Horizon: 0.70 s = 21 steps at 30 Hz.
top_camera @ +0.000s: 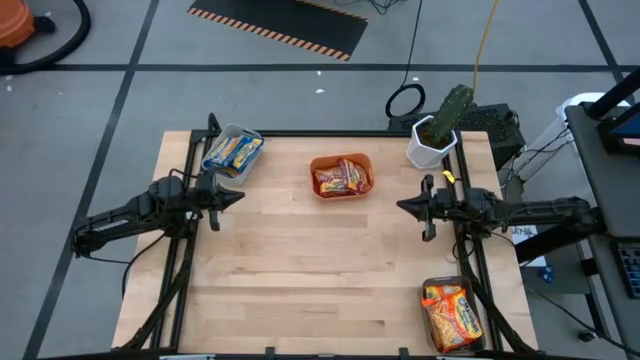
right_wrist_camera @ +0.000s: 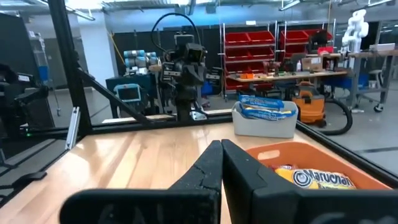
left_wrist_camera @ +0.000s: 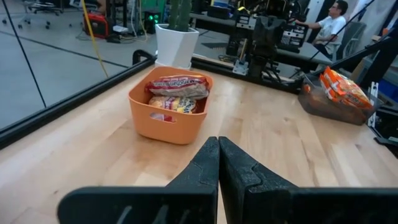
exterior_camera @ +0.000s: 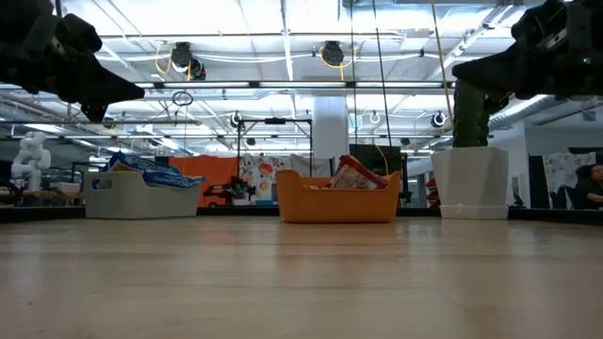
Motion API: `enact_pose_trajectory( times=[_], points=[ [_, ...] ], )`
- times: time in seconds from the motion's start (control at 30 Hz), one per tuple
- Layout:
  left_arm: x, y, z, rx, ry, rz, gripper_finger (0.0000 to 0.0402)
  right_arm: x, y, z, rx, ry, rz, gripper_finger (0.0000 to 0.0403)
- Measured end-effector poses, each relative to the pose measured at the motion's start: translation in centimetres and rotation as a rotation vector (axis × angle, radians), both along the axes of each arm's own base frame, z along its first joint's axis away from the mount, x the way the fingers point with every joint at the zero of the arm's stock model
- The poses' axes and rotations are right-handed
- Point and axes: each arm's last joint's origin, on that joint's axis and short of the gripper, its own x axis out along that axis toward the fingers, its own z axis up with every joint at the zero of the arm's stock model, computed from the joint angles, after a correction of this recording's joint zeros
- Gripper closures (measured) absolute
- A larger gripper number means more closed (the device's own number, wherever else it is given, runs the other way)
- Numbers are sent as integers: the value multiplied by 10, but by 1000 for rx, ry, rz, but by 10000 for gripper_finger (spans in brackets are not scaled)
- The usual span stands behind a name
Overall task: Sort Maruchan noodles
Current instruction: Return to Home Position
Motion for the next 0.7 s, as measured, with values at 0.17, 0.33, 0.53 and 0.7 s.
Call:
enact_pose_trajectory(
  times=[0.17, 0.33, 0.53, 0.7],
  points=[
    [0, 0, 0, 15, 3, -3, 401, -6, 0, 3, -1, -40, -2, 403],
    [0, 0, 0, 22, 5, -4, 401, -11, 1, 3, 0, -48, 25, 403],
    [0, 0, 0, 30, 6, -5, 401, -16, 1, 2, 0, -50, 13, 403],
    [0, 0, 0, 32, 8, -6, 401, -18, 0, 4, -25, -65, -25, 403]
  ],
)
